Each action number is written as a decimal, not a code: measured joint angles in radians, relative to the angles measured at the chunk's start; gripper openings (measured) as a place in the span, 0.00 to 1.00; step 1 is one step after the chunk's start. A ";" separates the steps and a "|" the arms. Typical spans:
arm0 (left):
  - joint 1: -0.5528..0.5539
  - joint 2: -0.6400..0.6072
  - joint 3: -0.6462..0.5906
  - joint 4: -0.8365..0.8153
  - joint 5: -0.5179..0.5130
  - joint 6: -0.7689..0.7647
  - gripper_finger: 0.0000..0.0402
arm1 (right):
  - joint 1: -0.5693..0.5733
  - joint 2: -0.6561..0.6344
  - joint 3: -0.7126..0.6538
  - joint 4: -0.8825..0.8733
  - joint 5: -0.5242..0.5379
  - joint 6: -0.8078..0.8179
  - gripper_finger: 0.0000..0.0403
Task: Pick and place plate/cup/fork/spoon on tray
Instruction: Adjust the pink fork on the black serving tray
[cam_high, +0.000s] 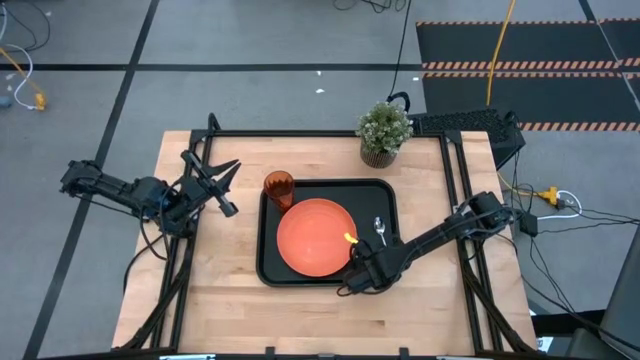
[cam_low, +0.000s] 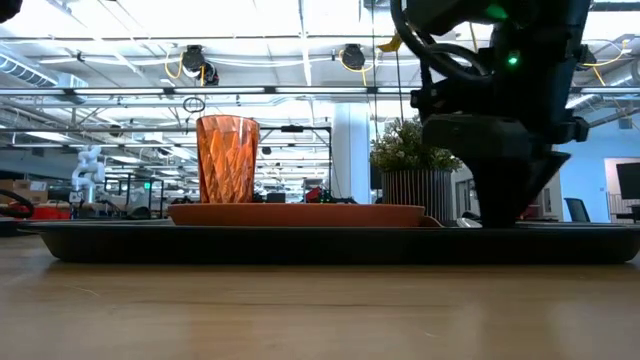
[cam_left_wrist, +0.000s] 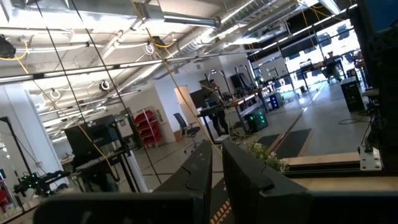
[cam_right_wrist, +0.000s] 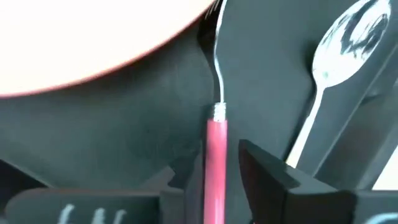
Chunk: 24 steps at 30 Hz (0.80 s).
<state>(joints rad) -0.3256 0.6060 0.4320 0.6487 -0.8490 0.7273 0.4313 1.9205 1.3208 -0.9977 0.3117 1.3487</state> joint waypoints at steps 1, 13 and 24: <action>0.000 0.000 0.000 0.000 0.000 0.000 0.10 | 0.000 0.000 0.000 0.000 0.002 0.000 0.22; 0.000 0.000 0.000 -0.003 0.000 0.000 0.10 | 0.002 0.000 0.000 0.005 0.002 0.068 0.03; 0.000 0.000 0.000 -0.005 0.000 -0.003 0.10 | 0.002 0.000 -0.053 0.142 -0.028 0.079 0.21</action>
<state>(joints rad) -0.3256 0.6060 0.4320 0.6439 -0.8490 0.7242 0.4338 1.9202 1.2682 -0.8554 0.2832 1.4279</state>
